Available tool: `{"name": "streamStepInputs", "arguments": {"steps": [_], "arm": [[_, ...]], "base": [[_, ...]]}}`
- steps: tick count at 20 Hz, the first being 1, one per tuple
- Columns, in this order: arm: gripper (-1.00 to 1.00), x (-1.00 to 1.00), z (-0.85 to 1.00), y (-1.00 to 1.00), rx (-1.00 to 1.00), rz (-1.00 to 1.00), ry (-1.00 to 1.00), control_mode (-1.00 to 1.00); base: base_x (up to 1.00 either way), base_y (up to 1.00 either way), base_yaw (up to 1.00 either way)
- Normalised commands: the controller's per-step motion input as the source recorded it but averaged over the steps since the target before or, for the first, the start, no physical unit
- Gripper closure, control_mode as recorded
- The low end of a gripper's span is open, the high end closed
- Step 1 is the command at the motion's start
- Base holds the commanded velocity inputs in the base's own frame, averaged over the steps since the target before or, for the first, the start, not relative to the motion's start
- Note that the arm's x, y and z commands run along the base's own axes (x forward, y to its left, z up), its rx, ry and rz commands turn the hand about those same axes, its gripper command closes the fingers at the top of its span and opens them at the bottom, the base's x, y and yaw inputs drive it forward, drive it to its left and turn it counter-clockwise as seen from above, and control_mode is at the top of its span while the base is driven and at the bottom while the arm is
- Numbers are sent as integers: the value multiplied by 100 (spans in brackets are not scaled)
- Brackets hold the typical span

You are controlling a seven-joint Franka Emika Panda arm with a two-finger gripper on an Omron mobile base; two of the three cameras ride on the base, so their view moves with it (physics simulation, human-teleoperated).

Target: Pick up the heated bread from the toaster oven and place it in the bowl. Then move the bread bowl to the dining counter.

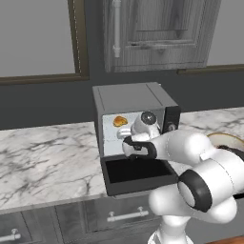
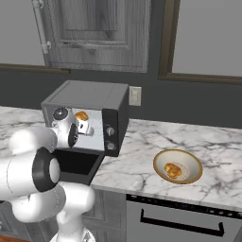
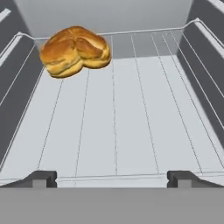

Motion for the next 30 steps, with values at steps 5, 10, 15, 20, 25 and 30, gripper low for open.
{"name": "streamStepInputs", "arguments": {"steps": [5, 10, 15, 20, 25, 30], "arm": [[-100, -96, -15, 0, -3, 0, 35, -100], [-100, -96, -27, 0, -3, 0, 10, -100], [-100, -31, 58, 0, 0, 0, -48, -100], [-100, 63, 53, 0, 0, -4, -39, -100], [-100, 99, 7, 0, 0, -4, -7, -100], [-100, 90, 2, 0, 0, -1, 5, -100]], "base": [[0, 0, 0], [0, 0, 0], [0, 0, 0], [0, 0, 0], [0, 0, 0], [0, 0, 0]]}}
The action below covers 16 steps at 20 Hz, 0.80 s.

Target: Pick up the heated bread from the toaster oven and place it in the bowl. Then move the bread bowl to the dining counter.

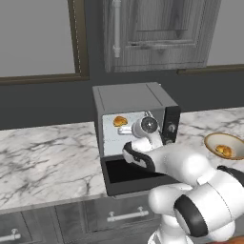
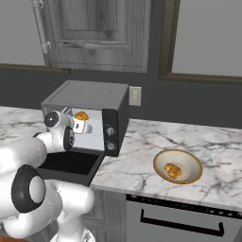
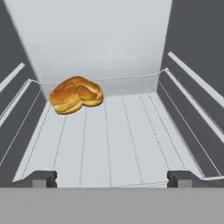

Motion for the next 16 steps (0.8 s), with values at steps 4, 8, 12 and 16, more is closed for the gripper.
{"name": "streamStepInputs", "arguments": {"steps": [4, 8, 12, 16], "arm": [[-100, 86, -28, 0, 0, 0, 11, -100], [-100, 50, -77, 0, -2, -1, 14, -100], [-100, -30, -97, 0, -5, -5, 26, -100], [-100, -100, -81, 0, -1, -8, 41, -100]], "base": [[0, 0, 0], [0, 0, 0], [0, 0, 0], [0, 0, 0]]}}
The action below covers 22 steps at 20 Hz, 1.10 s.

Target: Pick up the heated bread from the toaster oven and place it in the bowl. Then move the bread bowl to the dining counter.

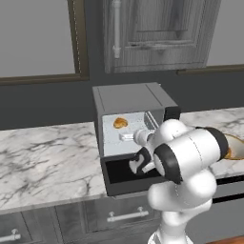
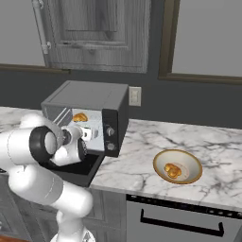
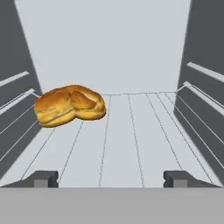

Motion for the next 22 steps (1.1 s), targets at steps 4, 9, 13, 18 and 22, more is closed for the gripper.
{"name": "streamStepInputs", "arguments": {"steps": [4, 9, 13, 18, 22], "arm": [[-100, -100, -66, 0, -1, -5, 47, -100], [-100, -100, -31, 0, 0, -3, 69, -100], [-100, -100, -14, 0, 0, -4, 90, -100], [-100, -100, -32, 0, 0, -2, 94, -100], [-100, -32, 0, 0, 0, 0, 10, -100]], "base": [[0, 0, 0], [0, 0, 0], [0, 0, 0], [0, 0, 0], [0, 0, 0]]}}
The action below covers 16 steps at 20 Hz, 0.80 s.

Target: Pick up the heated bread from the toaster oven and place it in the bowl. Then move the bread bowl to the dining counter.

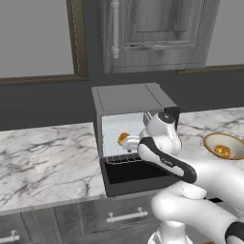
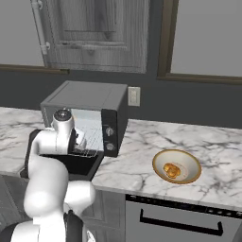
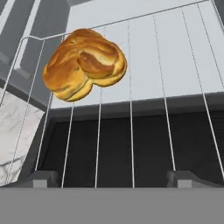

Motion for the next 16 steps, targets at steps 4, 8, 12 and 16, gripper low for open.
{"name": "streamStepInputs", "arguments": {"steps": [4, 8, 12, 16], "arm": [[-100, -5, 70, 0, -1, -1, -24, -100], [-100, 0, 76, 7, -9, -7, -29, -100], [-100, 15, -7, 24, -10, 0, 7, -100], [-100, 28, -8, 30, -4, -1, 19, -100]], "base": [[0, 0, 0], [0, 0, 0], [0, 0, 0], [0, 0, 0]]}}
